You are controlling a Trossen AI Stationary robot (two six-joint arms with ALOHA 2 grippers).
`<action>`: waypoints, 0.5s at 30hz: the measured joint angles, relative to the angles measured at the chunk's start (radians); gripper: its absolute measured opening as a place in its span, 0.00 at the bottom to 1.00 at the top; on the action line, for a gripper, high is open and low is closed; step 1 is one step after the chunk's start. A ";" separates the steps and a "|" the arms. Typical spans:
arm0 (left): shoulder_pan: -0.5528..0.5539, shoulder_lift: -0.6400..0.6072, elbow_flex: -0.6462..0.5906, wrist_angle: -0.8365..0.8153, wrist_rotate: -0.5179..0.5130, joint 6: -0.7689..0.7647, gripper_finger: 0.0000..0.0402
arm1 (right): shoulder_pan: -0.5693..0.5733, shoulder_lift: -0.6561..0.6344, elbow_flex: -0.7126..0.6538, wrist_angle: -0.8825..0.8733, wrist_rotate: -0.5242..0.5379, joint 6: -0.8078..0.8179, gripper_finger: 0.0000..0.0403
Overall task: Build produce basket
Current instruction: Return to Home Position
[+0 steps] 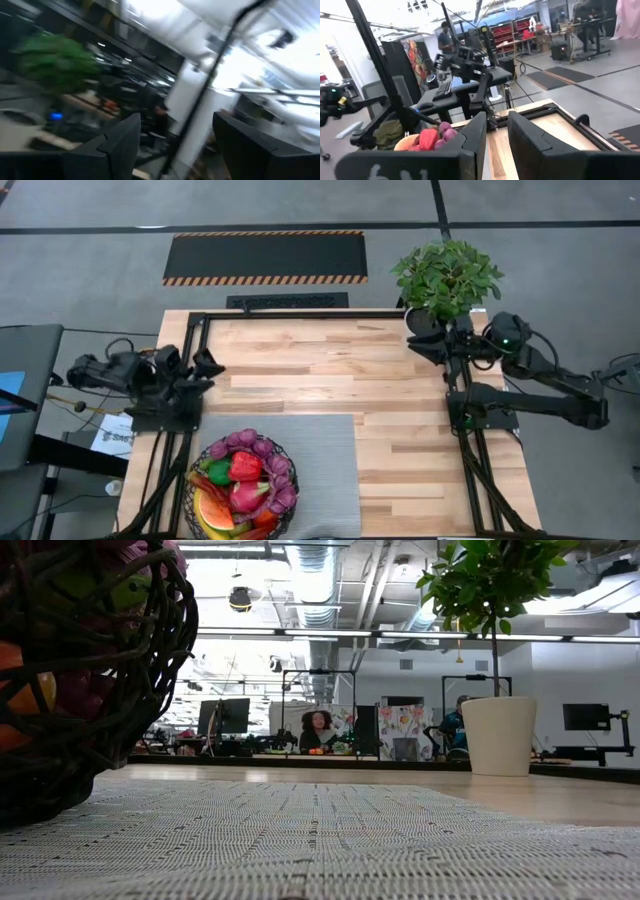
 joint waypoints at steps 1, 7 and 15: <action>0.008 -0.038 -0.035 -0.003 -0.026 0.000 0.59 | -0.007 0.002 -0.005 0.002 -0.004 -0.005 0.26; 0.026 -0.213 -0.226 -0.013 -0.130 -0.041 0.59 | -0.052 -0.001 -0.196 0.219 -0.100 0.047 0.26; 0.027 -0.278 -0.318 -0.013 -0.163 -0.014 0.59 | -0.131 0.000 -0.472 0.582 -0.122 0.194 0.26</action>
